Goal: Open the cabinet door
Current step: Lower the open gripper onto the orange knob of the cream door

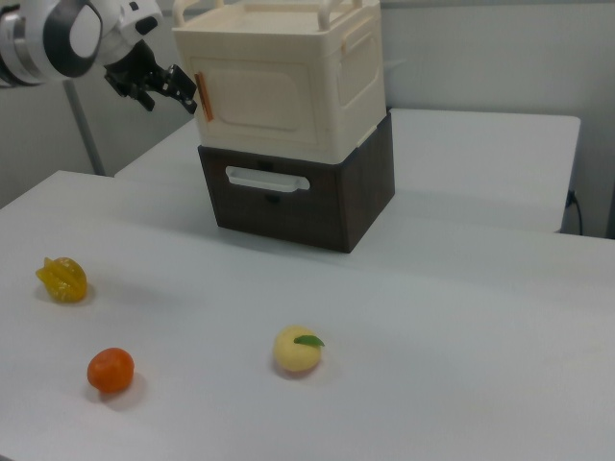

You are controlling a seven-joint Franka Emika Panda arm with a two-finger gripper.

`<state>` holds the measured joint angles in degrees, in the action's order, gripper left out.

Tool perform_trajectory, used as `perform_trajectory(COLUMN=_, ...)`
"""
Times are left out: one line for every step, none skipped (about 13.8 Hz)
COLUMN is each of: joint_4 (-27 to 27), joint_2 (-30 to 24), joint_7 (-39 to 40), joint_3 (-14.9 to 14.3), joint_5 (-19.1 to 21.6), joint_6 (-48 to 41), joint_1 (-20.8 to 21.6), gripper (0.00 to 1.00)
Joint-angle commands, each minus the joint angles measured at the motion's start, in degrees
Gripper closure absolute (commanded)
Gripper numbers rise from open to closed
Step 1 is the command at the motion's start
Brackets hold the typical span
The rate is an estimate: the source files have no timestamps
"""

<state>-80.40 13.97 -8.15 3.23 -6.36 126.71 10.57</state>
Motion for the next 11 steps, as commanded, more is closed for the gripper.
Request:
perform_trajectory(joint_4=1.6, joint_2=4.6, joint_7=-6.8, joint_3=-0.5, joint_5=-4.4, joint_6=10.2, joint_1=1.6, gripper=0.00)
perform_trajectory(joint_4=1.6, joint_2=5.4, joint_7=-8.5, joint_3=-0.5, joint_5=-6.2, joint_6=13.3, joint_1=1.6, gripper=0.00)
perform_trajectory(joint_4=1.6, joint_2=6.1, joint_7=-9.2, joint_3=-0.5, joint_5=-7.5, joint_6=15.2, joint_1=1.6, gripper=0.01)
perform_trajectory(joint_4=1.6, joint_2=6.9, joint_7=-10.0, joint_3=-0.5, joint_5=-9.3, joint_6=18.0, joint_1=1.6, gripper=0.04)
perform_trajectory(joint_4=1.6, joint_2=7.7, joint_7=-10.7, joint_3=-0.5, joint_5=-10.9, joint_6=20.7, joint_1=1.6, gripper=0.08)
perform_trajectory(joint_4=1.6, joint_2=8.7, joint_7=-10.8, joint_3=-0.5, joint_5=-12.2, joint_6=23.6, joint_1=1.6, gripper=0.14)
perform_trajectory(joint_4=1.6, joint_2=9.7, joint_7=-11.4, joint_3=-0.6, joint_5=-13.2, joint_6=26.5, joint_1=1.6, gripper=0.18)
perform_trajectory(joint_4=1.7, joint_2=10.1, joint_7=-12.0, joint_3=-0.7, joint_5=-14.5, joint_6=28.3, joint_1=1.6, gripper=0.21)
perform_trajectory(joint_4=1.7, joint_2=10.7, joint_7=-12.3, joint_3=-0.7, joint_5=-15.4, joint_6=29.0, joint_1=1.6, gripper=0.23)
perform_trajectory(joint_4=2.0, joint_2=11.0, joint_7=-13.0, joint_3=-0.7, joint_5=-15.7, joint_6=29.8, joint_1=1.6, gripper=0.25)
perform_trajectory(joint_4=2.2, joint_2=11.5, joint_7=-13.9, joint_3=-0.8, joint_5=-16.0, joint_6=31.6, joint_1=1.6, gripper=0.30)
